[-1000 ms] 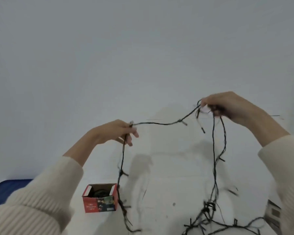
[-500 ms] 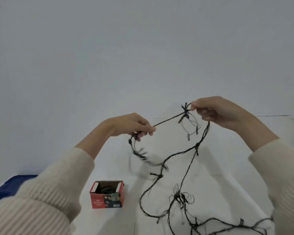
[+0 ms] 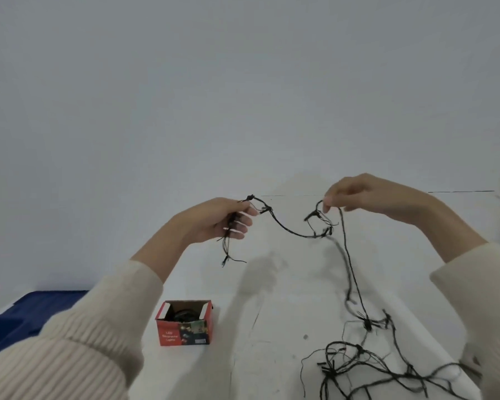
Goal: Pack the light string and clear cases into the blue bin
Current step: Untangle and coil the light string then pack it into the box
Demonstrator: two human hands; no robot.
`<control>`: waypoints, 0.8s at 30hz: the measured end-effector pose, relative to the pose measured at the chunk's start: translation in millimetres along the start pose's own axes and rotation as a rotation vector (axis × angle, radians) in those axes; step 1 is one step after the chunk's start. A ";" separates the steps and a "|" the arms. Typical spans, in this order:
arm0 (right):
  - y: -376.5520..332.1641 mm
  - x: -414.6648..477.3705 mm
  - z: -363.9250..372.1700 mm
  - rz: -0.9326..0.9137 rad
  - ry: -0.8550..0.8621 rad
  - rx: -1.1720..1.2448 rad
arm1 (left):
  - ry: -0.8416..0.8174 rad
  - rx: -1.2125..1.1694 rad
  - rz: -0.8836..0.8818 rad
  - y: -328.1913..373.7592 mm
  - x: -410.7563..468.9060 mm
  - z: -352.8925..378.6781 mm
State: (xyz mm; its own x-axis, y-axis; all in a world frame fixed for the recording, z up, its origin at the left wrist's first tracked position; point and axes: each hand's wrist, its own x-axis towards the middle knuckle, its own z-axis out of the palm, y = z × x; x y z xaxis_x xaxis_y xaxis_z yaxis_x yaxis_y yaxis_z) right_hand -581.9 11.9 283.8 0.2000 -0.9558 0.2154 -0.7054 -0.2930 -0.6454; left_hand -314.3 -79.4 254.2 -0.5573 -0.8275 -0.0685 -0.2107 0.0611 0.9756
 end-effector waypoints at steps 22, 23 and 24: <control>60.5 12.4 158.9 0.152 -0.093 0.473 | -0.020 -0.127 0.119 66.3 -0.6 50.0; 77.1 7.8 173.7 0.232 -0.038 0.481 | 0.022 -0.234 0.173 70.3 -1.3 45.3; 95.4 2.2 186.2 0.327 0.022 0.520 | 0.076 -0.319 0.222 73.2 -2.4 38.2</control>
State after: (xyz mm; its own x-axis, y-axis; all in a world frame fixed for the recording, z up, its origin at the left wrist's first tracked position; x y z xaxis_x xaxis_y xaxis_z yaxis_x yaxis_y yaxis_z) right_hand -522.1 -22.3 86.3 0.0108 -0.9990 -0.0429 -0.3029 0.0376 -0.9523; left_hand -359.0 -51.6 317.8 -0.4979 -0.8533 0.1549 0.1744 0.0765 0.9817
